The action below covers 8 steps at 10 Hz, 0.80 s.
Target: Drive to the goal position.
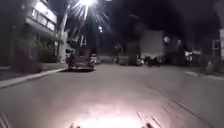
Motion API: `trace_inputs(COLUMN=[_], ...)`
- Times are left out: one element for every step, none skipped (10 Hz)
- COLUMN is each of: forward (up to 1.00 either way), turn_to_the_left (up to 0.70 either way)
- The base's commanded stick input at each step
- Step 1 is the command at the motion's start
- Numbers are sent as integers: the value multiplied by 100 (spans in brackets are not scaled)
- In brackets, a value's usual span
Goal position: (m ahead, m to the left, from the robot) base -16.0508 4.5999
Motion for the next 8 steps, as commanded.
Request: trace_inputs(forward=[85, 85, 85, 85, 85, 85, 85, 85], turn_to_the_left=[0, 0, 0, 0, 0, 0, 0, 0])
